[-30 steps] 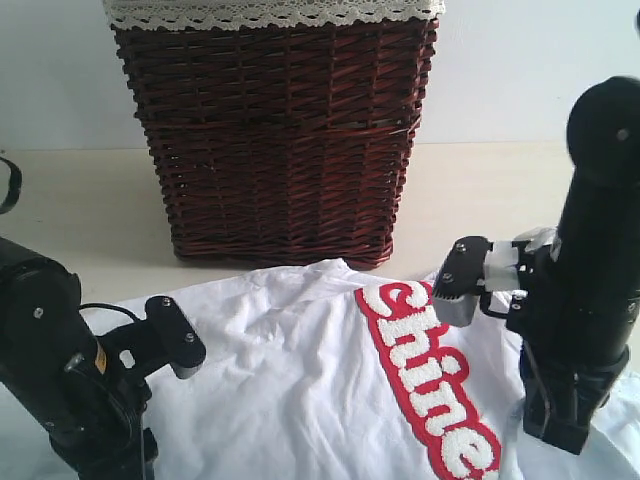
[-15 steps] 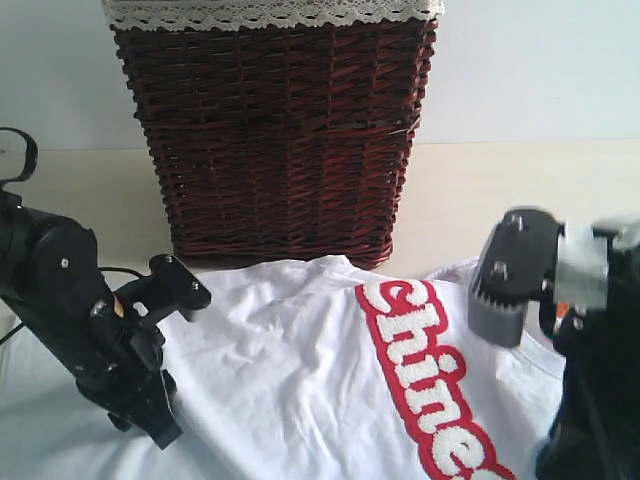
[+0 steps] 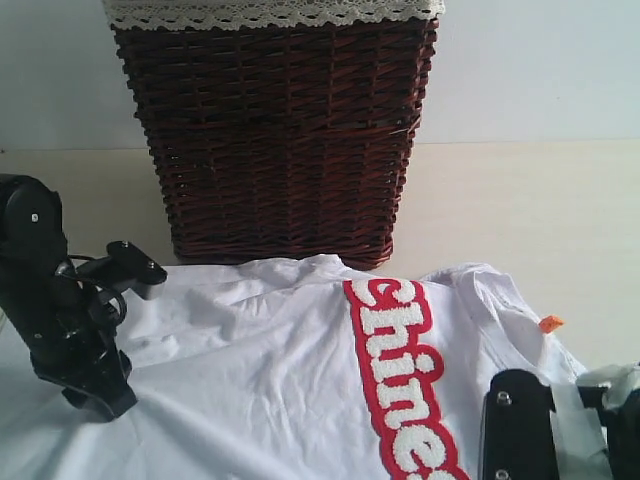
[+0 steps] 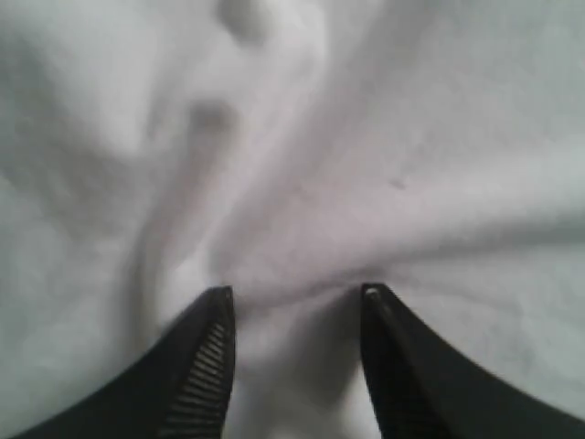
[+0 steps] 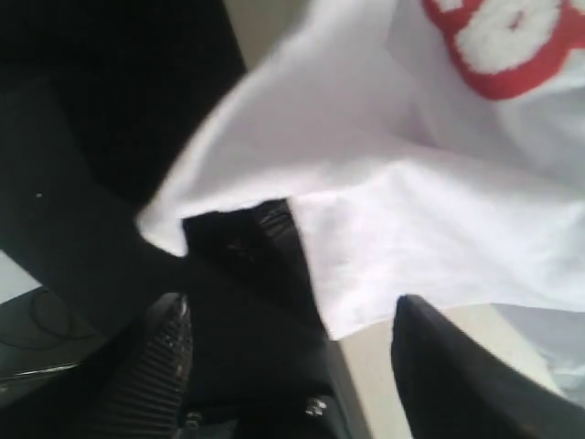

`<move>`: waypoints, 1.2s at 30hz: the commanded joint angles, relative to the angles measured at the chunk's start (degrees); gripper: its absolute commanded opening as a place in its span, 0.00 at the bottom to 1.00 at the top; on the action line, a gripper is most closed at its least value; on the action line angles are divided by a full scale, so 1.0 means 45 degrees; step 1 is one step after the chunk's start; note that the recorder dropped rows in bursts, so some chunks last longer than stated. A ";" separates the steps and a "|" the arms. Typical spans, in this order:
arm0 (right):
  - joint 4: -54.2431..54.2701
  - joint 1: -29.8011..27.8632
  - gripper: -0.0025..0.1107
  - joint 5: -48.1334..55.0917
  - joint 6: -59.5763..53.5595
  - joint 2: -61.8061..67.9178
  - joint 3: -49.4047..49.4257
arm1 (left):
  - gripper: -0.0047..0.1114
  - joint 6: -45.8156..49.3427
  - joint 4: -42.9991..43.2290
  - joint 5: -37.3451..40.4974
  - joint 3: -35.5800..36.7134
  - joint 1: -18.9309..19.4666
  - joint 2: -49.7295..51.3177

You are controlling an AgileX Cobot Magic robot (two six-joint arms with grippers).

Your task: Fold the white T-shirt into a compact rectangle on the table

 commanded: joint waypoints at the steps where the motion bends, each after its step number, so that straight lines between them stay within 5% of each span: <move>1: -0.2491 0.0072 0.55 -0.0598 0.0972 -0.0046 -0.0746 | 0.43 0.0241 -0.0025 0.1601 0.0005 0.0028 -0.0894; 6: -0.3643 0.0072 0.47 -0.3495 0.1368 0.0623 -0.0854 | 0.43 0.0241 -0.0646 0.2124 0.0005 0.0028 -0.2235; 10: -0.4604 0.0072 0.28 -0.5686 0.1676 0.2200 -0.0854 | 0.43 0.1048 -0.2713 0.3045 0.0005 0.0028 -0.3113; 15: -0.7996 0.0043 0.02 -0.7658 0.5341 0.4277 -0.0854 | 0.43 0.2132 -0.4289 0.4480 0.0005 -0.0430 -0.3416; 23: -0.8669 -0.1140 0.02 -0.9381 0.6563 0.6896 -0.0882 | 0.43 0.2204 -0.3527 0.3322 0.1249 -0.1718 -0.3413; 36: -0.8575 -0.3578 0.02 -0.8391 0.6817 0.8309 -0.2193 | 0.43 0.1613 -0.2533 0.2066 0.1809 -0.1718 -0.3413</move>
